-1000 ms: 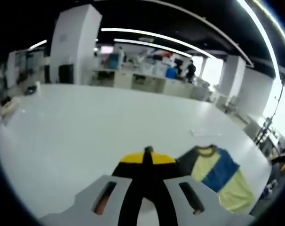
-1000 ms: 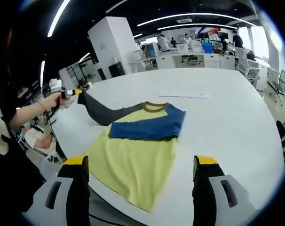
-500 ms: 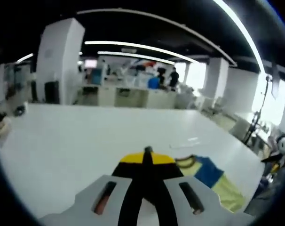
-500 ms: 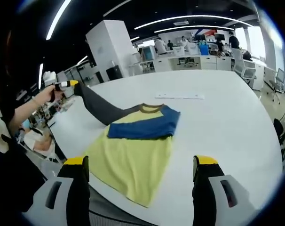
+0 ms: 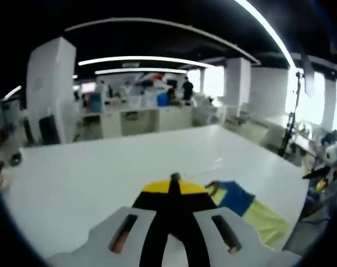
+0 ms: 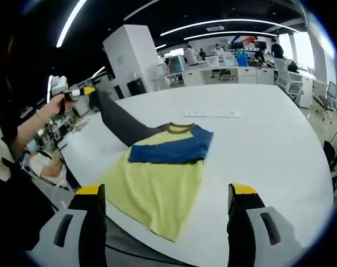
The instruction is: Fold the garment on the visible template until the final outline fits inside the template.
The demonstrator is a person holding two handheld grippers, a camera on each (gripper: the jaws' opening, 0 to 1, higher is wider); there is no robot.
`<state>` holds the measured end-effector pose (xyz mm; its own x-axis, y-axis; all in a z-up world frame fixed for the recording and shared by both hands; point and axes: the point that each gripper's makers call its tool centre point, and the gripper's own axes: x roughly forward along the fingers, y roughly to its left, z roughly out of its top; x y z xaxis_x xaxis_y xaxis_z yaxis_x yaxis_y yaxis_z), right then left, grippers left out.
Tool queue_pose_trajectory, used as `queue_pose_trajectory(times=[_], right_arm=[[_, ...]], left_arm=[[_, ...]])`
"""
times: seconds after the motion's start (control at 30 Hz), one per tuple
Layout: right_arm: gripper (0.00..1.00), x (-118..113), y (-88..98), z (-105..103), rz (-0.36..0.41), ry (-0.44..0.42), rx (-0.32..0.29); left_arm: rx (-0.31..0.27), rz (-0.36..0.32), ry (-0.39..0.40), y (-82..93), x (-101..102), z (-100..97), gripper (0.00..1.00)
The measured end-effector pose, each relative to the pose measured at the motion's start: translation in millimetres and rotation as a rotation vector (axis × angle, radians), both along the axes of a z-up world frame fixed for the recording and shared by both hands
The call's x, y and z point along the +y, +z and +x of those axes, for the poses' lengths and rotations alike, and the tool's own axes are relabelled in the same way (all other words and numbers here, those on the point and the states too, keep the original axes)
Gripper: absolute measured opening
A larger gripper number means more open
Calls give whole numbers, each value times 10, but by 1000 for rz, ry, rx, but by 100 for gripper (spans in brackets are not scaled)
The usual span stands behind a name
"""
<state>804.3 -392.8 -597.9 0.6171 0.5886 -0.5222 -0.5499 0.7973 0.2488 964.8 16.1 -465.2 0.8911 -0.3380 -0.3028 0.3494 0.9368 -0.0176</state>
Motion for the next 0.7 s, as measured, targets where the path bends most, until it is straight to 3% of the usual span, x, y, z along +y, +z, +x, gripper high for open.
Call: queue_pose_trajectory(times=[0.43, 0.7], right_arm=[[91, -115, 28, -46, -2, -12, -5], [91, -178, 50, -79, -8, -14, -7]], left_arm=[[-1, -8, -122, 71, -629, -18, 0], [16, -8, -180, -10, -938, -39, 0]])
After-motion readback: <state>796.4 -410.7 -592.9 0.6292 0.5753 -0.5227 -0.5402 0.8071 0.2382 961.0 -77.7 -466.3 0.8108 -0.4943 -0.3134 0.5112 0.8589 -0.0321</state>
